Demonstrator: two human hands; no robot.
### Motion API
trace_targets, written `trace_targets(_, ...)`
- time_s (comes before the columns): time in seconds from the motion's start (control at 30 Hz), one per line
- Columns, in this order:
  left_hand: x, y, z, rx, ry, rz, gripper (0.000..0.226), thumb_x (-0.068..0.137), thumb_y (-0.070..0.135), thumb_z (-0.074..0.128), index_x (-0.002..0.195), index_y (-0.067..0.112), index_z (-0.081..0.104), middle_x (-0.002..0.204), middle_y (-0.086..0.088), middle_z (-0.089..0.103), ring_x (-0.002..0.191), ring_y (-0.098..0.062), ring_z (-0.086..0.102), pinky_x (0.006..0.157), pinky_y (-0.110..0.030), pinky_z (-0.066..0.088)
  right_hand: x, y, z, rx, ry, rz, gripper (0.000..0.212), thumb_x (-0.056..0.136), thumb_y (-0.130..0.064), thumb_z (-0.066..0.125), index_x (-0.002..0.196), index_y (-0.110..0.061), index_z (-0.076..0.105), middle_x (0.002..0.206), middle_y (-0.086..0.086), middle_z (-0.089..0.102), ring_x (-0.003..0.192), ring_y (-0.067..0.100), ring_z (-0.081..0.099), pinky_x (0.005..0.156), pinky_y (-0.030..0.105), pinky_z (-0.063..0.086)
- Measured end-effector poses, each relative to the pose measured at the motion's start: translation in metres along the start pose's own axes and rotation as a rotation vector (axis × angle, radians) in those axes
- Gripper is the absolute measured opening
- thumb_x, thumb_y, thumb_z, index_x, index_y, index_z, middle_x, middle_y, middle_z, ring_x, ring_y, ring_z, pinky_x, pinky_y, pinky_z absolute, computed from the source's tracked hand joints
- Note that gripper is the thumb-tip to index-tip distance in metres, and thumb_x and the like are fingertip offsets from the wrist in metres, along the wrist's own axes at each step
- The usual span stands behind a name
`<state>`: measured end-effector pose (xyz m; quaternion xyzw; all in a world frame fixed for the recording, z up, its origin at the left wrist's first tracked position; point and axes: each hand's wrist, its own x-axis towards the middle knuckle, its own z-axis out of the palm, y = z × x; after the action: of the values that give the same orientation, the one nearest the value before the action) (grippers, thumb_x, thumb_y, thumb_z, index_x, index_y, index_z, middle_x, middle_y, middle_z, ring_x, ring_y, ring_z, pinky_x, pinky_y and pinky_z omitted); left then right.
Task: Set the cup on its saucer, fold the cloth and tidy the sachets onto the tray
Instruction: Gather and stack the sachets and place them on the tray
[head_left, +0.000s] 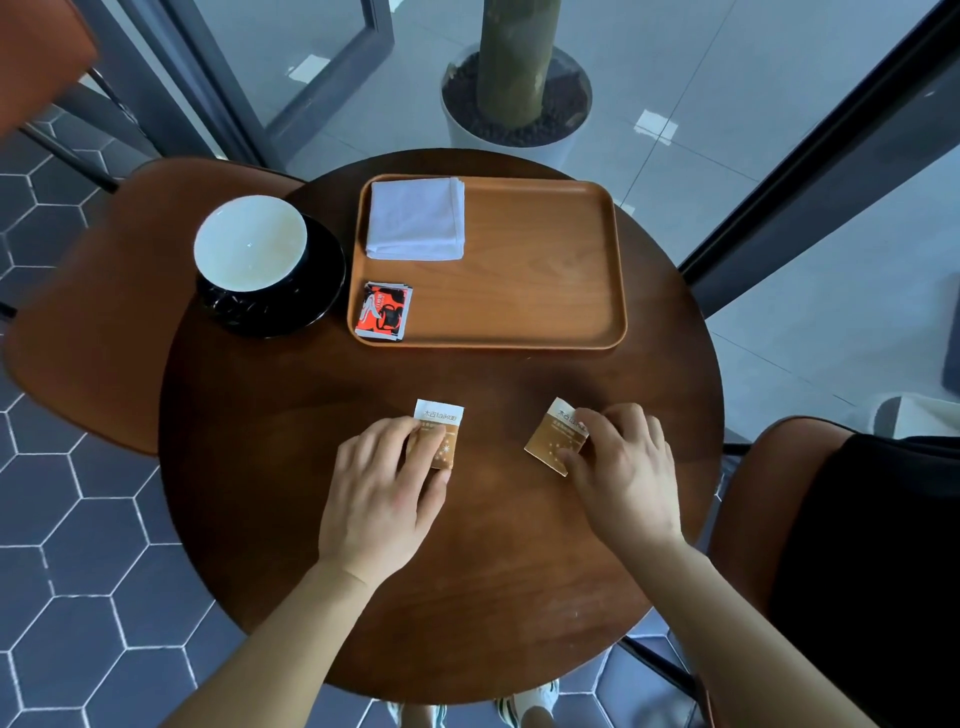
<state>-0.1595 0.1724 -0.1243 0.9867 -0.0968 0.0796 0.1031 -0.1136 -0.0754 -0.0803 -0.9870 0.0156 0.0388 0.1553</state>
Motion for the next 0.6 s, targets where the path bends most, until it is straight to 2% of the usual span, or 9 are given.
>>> trace_targets(0.1,0.000,0.000,0.000,0.006,0.002,0.004,0.040,0.098,0.036,0.048,0.132,0.017,0.057,0.127,-0.010,0.056,0.120,-0.031,0.052,0.095,-0.047,0.043,0.005,-0.001,-0.005,0.049,-0.069,0.012,0.043,0.078,-0.024,0.082,0.118,-0.022,0.069,0.115,0.006,0.057,0.105,0.032,0.053,0.087,0.046,0.046)
trace_targets(0.23,0.000,0.000,-0.001,0.016,0.000,0.006,0.041,0.097,0.034,0.048,0.133,0.017,0.057,0.126,-0.012,0.056,0.119,-0.031,0.052,0.094,-0.047,0.043,0.005,-0.008,-0.012,0.057,-0.146,-0.070,0.040,0.077,-0.017,0.082,0.114,-0.029,0.070,0.122,0.003,0.055,0.109,0.030,0.051,0.089,0.044,0.048)
trace_targets(0.4,-0.001,0.000,0.000,0.013,0.006,0.005,0.040,0.096,0.032,0.050,0.133,0.017,0.057,0.126,-0.013,0.057,0.119,-0.031,0.053,0.095,-0.048,0.044,-0.001,-0.009,-0.011,0.169,-0.099,-0.089,0.041,0.077,-0.001,0.079,0.111,-0.021,0.070,0.111,0.004,0.061,0.096,0.028,0.061,0.069,0.032,0.052)
trace_targets(0.47,-0.001,0.000,0.000,0.007,0.011,0.007,0.040,0.096,0.032,0.050,0.133,0.016,0.057,0.126,-0.013,0.057,0.119,-0.032,0.053,0.095,-0.048,0.045,-0.003,-0.008,-0.010,0.208,-0.097,-0.069,0.048,0.078,-0.002,0.079,0.121,-0.021,0.067,0.114,0.003,0.059,0.097,0.025,0.063,0.068,0.029,0.053)
trace_targets(0.53,0.000,0.000,0.000,0.003,0.021,0.007,0.040,0.096,0.030,0.050,0.132,0.016,0.058,0.125,-0.013,0.057,0.118,-0.032,0.053,0.094,-0.048,0.045,-0.002,-0.008,-0.010,0.217,-0.145,-0.042,0.062,0.082,-0.004,0.078,0.137,-0.021,0.058,0.120,0.001,0.056,0.104,0.021,0.062,0.073,0.030,0.056)
trace_targets(0.6,0.000,0.000,-0.001,0.001,0.024,0.007,0.040,0.095,0.029,0.050,0.132,0.016,0.058,0.124,-0.013,0.058,0.118,-0.032,0.053,0.094,-0.048,0.044,0.003,-0.009,-0.011,0.191,-0.236,-0.009,0.066,0.085,-0.006,0.074,0.144,-0.021,0.050,0.121,0.002,0.053,0.107,0.021,0.060,0.081,0.034,0.056)
